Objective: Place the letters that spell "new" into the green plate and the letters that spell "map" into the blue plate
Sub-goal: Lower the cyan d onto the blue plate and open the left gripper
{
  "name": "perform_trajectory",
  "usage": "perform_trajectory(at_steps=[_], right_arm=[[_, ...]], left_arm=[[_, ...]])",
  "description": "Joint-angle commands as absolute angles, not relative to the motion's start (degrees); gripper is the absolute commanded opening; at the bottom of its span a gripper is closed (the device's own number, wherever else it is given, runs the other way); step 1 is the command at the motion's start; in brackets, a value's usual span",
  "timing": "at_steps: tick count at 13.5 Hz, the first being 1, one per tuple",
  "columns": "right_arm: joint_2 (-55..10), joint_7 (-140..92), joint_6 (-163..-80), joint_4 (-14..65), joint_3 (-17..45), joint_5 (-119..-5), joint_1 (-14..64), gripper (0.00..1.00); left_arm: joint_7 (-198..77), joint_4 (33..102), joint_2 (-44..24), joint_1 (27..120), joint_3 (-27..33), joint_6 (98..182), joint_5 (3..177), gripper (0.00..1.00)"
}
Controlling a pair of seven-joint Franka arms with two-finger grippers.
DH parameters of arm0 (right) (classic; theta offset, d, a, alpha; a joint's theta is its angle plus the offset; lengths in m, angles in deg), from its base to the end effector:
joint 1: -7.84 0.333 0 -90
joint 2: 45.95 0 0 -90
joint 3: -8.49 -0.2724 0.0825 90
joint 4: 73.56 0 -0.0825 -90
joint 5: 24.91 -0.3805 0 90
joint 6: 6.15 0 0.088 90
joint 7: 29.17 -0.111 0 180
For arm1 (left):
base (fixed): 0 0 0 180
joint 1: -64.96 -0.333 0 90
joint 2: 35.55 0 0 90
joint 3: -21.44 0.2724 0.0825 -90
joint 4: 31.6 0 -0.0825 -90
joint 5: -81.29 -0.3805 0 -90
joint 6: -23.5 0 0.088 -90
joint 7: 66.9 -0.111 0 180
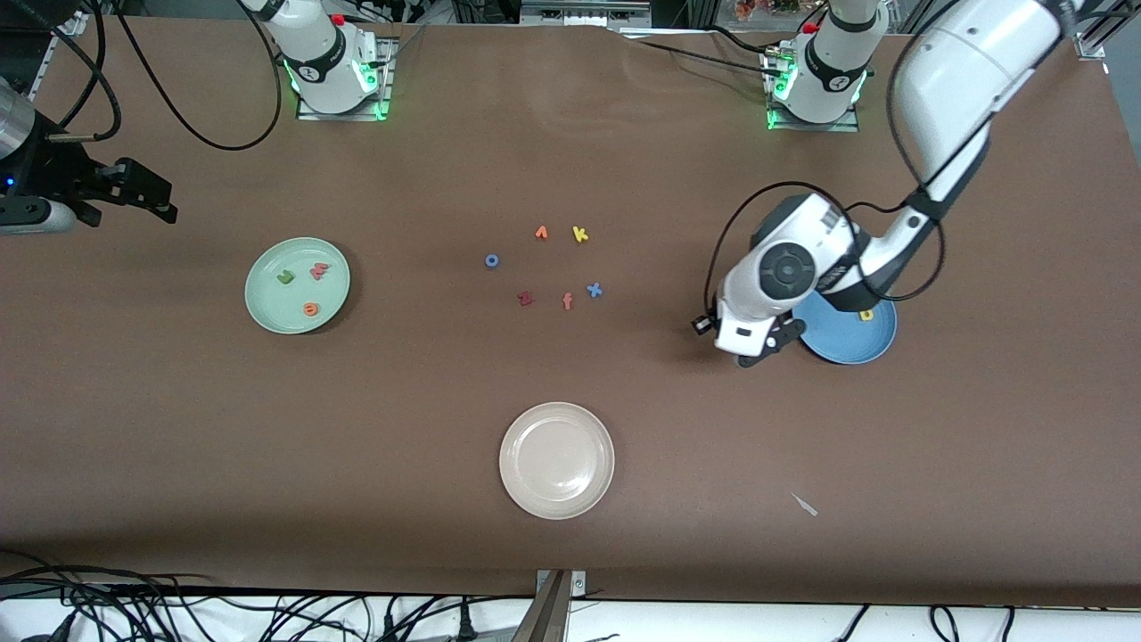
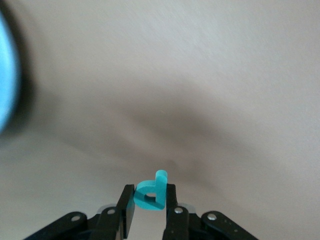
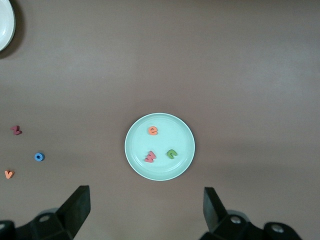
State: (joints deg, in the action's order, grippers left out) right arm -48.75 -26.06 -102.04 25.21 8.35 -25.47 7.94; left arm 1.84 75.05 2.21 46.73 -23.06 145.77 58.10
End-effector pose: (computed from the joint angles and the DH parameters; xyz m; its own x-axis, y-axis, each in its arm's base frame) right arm 0.5439 0.0033 0.5405 0.9983 0.0574 -0.0009 0.0574 -0.9983 -0.0097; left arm 0.5430 -0.2400 0.1977 0.8288 0.5270 -0.1881 0.5214 -0.8493 -0.0822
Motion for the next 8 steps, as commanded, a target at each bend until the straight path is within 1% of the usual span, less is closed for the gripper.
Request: perform_trajectory(at_steps=[1,6,8], right_arm=[[-48.9,-24.7,-101.6,25.1,8.1,-26.1,7.8,1.0],[-48.9,-24.2,-101.6,24.9,8.1,-26.1,7.8,1.0],[-48.7,-24.1,-101.5,24.1,8.0,-25.7,7.9,1.0]], left_arm=[[-6.6,75.5,1.3,40.5,-25.6,140.0,58.3,0.12],[-22.0,75.7,1.6,32.6,-24.5,133.6,57.6,0.13],[-25.6,76.4,2.1,30.9,-24.1,133.5,57.5,0.15]])
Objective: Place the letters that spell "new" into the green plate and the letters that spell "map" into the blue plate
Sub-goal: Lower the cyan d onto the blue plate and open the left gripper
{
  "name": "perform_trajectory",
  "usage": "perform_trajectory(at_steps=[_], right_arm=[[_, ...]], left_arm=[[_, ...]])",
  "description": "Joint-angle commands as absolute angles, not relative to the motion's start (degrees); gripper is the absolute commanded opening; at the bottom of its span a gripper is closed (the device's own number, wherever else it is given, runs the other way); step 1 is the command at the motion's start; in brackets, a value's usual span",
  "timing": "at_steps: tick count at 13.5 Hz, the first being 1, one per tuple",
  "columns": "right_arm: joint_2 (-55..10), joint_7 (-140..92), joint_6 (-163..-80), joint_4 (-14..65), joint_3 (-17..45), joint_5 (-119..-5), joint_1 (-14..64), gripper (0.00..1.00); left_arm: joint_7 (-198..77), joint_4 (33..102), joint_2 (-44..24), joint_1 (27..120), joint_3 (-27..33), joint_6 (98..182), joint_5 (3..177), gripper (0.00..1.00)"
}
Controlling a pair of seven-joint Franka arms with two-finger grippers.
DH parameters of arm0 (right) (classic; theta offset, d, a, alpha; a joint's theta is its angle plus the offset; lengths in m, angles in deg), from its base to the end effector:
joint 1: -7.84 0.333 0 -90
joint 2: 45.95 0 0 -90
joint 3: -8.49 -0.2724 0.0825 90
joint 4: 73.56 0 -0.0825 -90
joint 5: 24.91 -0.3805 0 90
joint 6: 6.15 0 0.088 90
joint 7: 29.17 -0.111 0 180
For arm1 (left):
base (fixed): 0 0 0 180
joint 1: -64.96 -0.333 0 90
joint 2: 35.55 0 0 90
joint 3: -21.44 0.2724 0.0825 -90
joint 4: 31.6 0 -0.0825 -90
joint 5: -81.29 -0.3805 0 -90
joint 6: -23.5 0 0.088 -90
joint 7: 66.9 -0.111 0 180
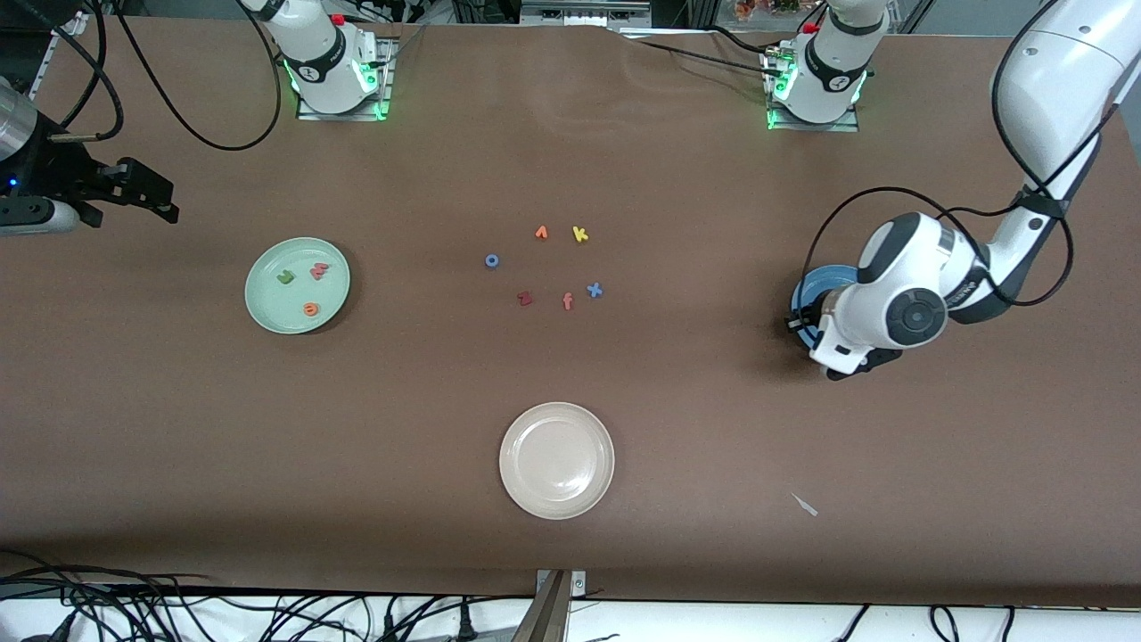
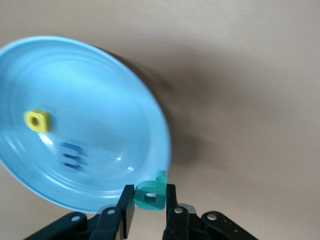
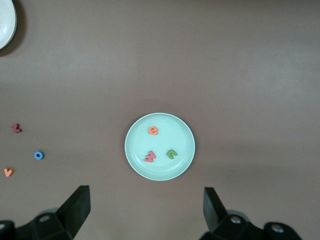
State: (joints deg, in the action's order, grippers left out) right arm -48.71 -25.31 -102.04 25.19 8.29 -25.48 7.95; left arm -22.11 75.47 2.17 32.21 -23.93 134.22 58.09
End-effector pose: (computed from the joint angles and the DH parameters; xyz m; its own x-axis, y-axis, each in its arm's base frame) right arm 0.5441 0.0040 0.5403 0.9974 0.0717 -0.0011 0.0717 -0.9974 -0.0098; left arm 0.5581 -0.0970 0.1876 0.8691 0.3541 -0.3455 0.3298 -0.9352 -0.1288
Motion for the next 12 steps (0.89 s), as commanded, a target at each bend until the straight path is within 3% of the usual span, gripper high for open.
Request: perform_trajectory(at_steps=[1,2,4,5,6,7,9,12], right_arm=[[-48.2,-24.1,-100.8,23.6,8.0,-25.6,7.9,1.0],[-48.0,-24.1,-100.5,23.2,8.0,-25.6,7.9,1.0],[-48.0,-24.2,-100.5,23.2,8.0,-26.0,7.9,1.0],[-48.0,-24.2,-100.5,23.2,8.0,-26.0,7.8,1.0],[-48.0,-24.3,-100.5,23.2,8.0,-26.1,7.9,1.0],[-48.0,-24.9,-100.5,23.2,8.0,-26.1,7.9,1.0],[-48.0,-25.1,-100.5,23.3,8.1,-26.1,7.8,1.0],[-48.0,-25.1,-100.5,23.3,8.0,-26.1,7.9,1.0]], left_arm=[[-26.4,76.6,2.6,30.9,-23.0,133.5,57.5,0.18],[-26.7,76.9,3.2,30.9,-22.1,133.5,56.9,0.2],[-27.0,77.1,3.5,30.8,-21.9,133.5,55.5,0.35],[-27.0,77.1,3.5,30.8,-21.8,133.5,55.5,0.54],[-27.0,77.0,3.4,30.8,-21.9,133.4,55.5,0.81],[-27.0,76.7,3.2,30.8,-22.0,133.4,55.5,1.0],[-26.8,74.9,2.6,30.9,-22.8,132.2,56.2,1.0],[-26.5,66.3,2.9,34.4,-24.3,125.2,56.5,1.0]])
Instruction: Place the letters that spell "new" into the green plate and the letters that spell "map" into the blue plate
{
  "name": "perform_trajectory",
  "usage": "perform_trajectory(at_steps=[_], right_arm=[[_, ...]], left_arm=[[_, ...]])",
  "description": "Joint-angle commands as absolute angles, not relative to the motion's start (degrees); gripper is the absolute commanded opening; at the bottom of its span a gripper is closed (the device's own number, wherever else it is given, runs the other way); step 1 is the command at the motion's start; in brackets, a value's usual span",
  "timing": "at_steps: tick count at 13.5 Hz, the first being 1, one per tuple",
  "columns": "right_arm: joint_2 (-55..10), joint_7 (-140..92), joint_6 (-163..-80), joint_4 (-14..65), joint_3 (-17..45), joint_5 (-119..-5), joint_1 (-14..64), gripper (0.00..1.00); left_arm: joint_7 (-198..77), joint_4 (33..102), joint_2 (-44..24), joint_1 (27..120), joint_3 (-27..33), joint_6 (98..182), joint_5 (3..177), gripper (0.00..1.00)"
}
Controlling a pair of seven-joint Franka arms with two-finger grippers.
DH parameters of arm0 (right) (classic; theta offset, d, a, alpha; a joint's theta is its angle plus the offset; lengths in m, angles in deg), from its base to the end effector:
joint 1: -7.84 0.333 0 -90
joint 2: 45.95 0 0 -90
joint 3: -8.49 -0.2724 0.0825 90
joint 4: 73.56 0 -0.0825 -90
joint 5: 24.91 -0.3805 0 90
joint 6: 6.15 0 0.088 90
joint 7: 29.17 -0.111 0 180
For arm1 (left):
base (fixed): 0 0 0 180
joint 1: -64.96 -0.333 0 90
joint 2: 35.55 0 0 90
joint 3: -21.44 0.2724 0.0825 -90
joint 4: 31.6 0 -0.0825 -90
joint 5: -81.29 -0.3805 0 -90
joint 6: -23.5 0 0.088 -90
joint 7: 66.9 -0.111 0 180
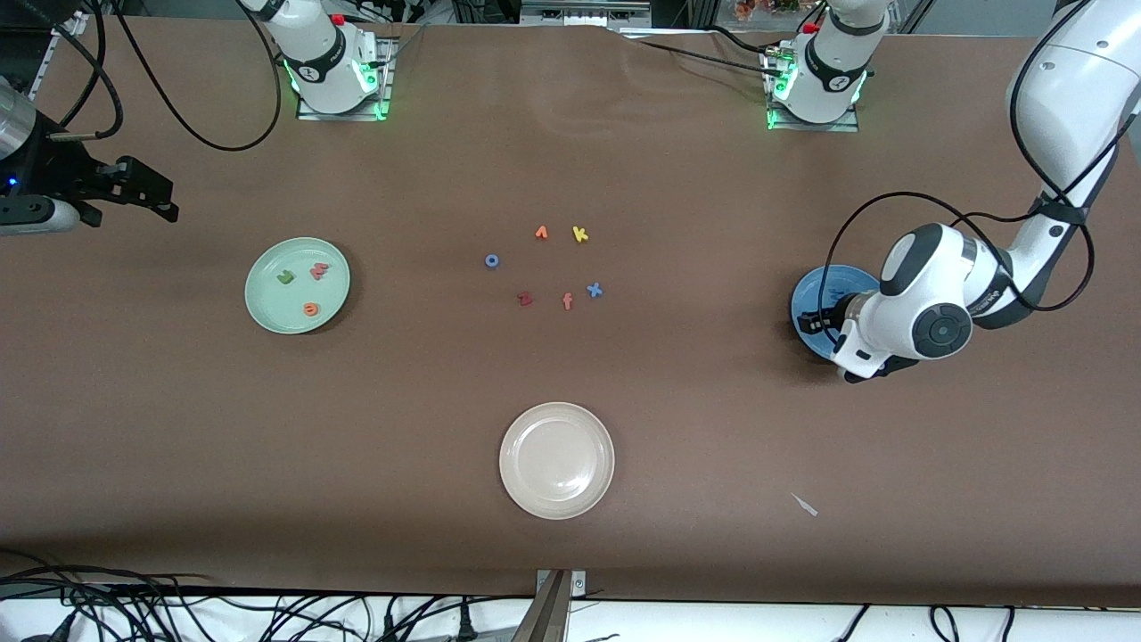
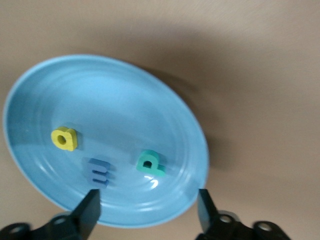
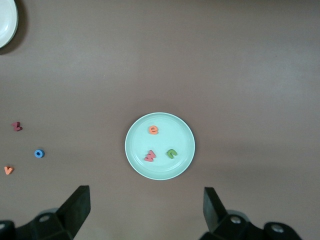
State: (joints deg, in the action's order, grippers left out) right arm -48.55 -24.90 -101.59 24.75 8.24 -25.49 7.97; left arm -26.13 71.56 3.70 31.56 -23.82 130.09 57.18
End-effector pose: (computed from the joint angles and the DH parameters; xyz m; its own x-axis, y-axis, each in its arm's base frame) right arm 0.5443 0.0047 0.5417 0.9968 0.0801 -0.0040 0.0801 -0.9967 -0.0102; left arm 0.5713 -0.0785 0.1949 0.8752 0.3140 -0.3680 0.2869 -0.9494 -0.1277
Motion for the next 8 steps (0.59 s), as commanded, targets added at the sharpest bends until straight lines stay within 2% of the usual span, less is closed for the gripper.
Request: perform_trajectory(at_steps=[1,8], right_arm=[[-48.0,-25.1,-100.5,23.3,8.0,-26.1,7.8,1.0],[-48.0,-25.2,-100.5,23.3,8.0,-26.1,7.9,1.0]], left_arm=[[-26.4,63.7,3.1,35.8,-24.3,123.4,56.6,1.0],[-28.3,51.1,3.5,43.5,-22.2,117.8,56.3,1.0]])
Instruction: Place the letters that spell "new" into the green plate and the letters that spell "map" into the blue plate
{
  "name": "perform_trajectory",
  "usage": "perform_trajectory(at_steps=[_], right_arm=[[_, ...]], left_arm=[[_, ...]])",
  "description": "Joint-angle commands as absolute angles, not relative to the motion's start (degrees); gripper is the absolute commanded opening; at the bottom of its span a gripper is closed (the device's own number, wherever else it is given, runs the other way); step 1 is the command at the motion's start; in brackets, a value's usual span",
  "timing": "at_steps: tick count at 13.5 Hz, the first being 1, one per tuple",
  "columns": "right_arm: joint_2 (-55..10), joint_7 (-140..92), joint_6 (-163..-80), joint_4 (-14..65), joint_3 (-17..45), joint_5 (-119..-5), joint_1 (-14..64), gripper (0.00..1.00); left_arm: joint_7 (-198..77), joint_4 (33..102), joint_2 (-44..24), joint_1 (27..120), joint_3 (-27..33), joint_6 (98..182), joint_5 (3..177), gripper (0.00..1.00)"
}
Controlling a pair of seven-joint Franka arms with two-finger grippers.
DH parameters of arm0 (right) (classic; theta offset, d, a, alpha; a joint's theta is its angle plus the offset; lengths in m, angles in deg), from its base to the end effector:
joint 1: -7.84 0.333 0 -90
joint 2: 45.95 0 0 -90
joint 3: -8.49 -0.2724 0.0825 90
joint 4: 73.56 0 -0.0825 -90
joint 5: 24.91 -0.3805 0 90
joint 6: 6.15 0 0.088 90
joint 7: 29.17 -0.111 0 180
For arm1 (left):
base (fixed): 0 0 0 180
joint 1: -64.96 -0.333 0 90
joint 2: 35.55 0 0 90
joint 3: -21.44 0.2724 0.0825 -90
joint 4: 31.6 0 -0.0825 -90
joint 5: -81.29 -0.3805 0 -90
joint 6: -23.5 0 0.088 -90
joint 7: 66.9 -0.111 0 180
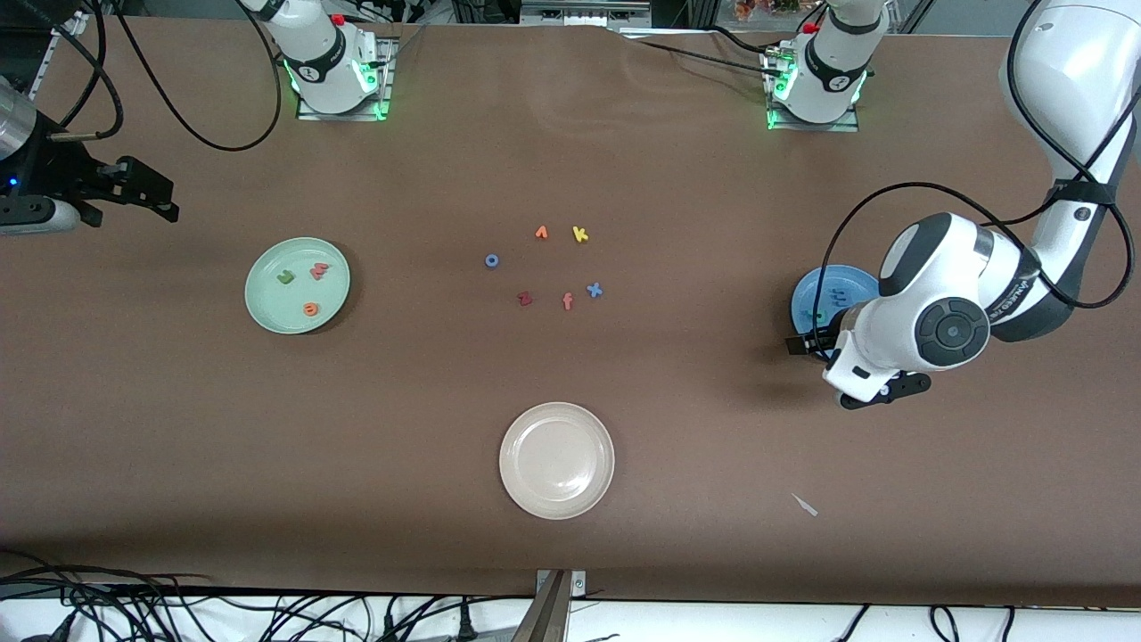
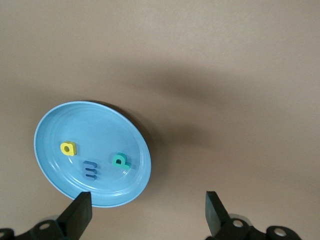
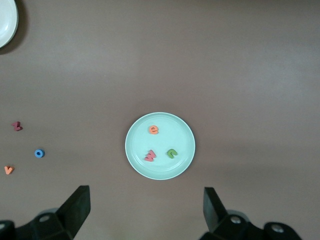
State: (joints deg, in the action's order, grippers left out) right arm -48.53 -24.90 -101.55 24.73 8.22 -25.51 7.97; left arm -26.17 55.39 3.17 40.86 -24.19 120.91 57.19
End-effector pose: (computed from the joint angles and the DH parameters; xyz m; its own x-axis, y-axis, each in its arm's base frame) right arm 0.5444 0.0049 0.5416 0.9967 0.0804 -0.0046 0.0804 -0.9967 -0.0106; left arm 0.6204 -0.1335 0.2945 0.9276 0.2676 -0.2607 0.2445 -0.9624 -0.1180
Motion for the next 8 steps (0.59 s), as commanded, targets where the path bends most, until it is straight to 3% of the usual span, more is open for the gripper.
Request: perform_trajectory(at_steps=[1,4,8], right_arm=[[-48.0,-25.2,-100.5,23.3,8.1,-26.1,7.9,1.0],[-48.0,-25.0,-100.5,23.3,8.0,-26.1,7.8,1.0],[-48.0,-24.9,-100.5,23.3,8.0,-26.1,7.9,1.0]], left_arm=[[-31.4,48.6,3.1,46.6,-19.0,115.5,56.7,1.0],[-41.3,40.1,2.7,53.6,-7.9,106.8,64.0,1.0],[-51.4,37.9,-1.2,55.0,-1.8,104.4,69.0,1.0]])
